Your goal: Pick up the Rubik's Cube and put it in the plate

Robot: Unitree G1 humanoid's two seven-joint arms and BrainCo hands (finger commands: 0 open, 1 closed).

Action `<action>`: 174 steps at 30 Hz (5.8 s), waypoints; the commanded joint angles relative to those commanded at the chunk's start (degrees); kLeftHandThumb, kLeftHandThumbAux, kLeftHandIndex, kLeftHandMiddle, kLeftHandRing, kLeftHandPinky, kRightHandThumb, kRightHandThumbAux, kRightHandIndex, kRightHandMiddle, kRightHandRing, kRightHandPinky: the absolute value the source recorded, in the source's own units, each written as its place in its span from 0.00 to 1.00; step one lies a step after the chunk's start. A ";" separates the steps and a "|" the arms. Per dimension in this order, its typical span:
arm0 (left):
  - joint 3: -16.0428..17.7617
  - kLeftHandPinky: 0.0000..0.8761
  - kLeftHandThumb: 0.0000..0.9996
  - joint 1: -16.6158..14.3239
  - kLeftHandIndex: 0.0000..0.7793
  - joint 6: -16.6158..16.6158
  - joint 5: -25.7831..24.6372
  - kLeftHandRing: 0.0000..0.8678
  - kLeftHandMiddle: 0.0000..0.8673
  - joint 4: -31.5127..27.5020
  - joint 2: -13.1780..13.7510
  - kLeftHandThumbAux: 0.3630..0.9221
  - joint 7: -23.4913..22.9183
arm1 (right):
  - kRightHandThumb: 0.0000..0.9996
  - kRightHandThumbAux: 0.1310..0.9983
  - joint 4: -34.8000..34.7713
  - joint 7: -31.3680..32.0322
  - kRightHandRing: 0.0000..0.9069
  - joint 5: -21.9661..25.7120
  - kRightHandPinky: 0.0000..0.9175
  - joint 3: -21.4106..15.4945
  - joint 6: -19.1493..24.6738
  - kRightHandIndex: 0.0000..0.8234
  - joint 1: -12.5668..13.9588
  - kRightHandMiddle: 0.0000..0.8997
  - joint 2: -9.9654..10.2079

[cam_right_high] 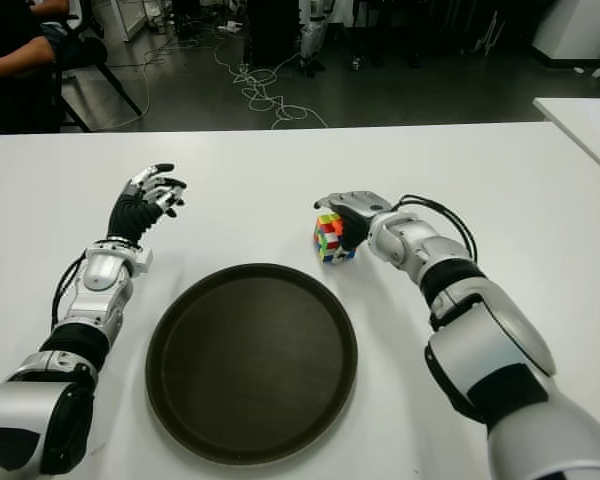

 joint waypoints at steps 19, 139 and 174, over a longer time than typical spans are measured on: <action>0.01 0.63 0.27 0.21 0.28 -0.41 -0.11 0.56 0.46 -0.48 -0.06 0.57 -0.16 | 0.67 0.71 0.16 3.32 0.35 -0.79 0.40 1.73 0.81 0.47 -0.75 0.33 0.01; 0.35 0.62 0.29 -1.10 0.30 -0.03 -0.31 0.56 0.48 1.27 -0.54 0.58 1.06 | 0.84 0.64 -55.81 12.75 0.43 10.92 0.46 -4.63 -6.27 0.52 22.85 0.49 -3.49; -0.07 0.63 0.30 -0.69 0.28 1.31 0.14 0.56 0.48 -0.31 -0.84 0.60 2.87 | 0.83 0.65 -64.86 38.03 0.48 27.94 0.52 -9.92 -4.23 0.48 25.88 0.52 -5.63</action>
